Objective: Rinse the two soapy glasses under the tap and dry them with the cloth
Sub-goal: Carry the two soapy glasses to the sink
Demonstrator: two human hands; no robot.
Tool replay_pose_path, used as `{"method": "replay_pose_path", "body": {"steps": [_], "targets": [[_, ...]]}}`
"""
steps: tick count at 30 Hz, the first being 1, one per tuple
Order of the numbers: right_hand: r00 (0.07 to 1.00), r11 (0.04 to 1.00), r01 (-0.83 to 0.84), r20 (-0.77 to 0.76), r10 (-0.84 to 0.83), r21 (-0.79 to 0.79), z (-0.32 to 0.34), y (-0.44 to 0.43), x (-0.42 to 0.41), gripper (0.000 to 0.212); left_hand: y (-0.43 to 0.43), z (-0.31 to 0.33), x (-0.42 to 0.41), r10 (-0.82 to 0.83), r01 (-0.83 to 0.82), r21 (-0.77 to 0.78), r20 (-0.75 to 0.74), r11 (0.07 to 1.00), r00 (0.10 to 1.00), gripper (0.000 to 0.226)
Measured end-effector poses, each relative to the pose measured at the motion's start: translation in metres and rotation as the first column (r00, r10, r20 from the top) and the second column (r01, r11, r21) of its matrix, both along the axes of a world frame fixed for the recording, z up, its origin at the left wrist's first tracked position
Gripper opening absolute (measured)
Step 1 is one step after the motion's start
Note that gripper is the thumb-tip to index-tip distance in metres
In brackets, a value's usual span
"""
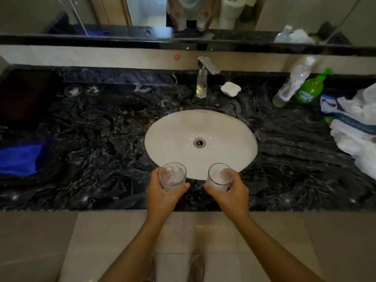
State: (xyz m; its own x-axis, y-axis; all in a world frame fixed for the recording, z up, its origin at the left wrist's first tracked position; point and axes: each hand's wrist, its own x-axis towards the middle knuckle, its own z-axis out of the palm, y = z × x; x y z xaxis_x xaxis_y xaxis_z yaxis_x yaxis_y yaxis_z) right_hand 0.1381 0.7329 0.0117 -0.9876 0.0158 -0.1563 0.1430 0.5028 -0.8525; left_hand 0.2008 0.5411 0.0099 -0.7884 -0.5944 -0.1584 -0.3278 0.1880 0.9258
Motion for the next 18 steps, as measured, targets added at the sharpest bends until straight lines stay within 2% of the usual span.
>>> {"method": "replay_pose_path", "body": {"steps": [4,12,18], "targets": [[0.999,0.999,0.025,-0.022,-0.026,-0.038,-0.013,0.012,0.005,0.069,0.016,-0.014,0.005,0.048,-0.049,-0.02,-0.018,0.999,0.999,0.073],[0.998,0.997,0.048,-0.027,-0.05,-0.061,-0.027,0.03,0.005,0.074,0.032,-0.024,0.008,0.067,-0.068,-0.086,-0.023,0.994,0.998,0.074],[0.998,0.999,0.032,-0.056,-0.033,-0.021,-0.028,0.05,-0.003,0.079,0.031,-0.028,0.005,0.068,-0.07,-0.113,-0.019,0.991,0.998,0.077]]}}
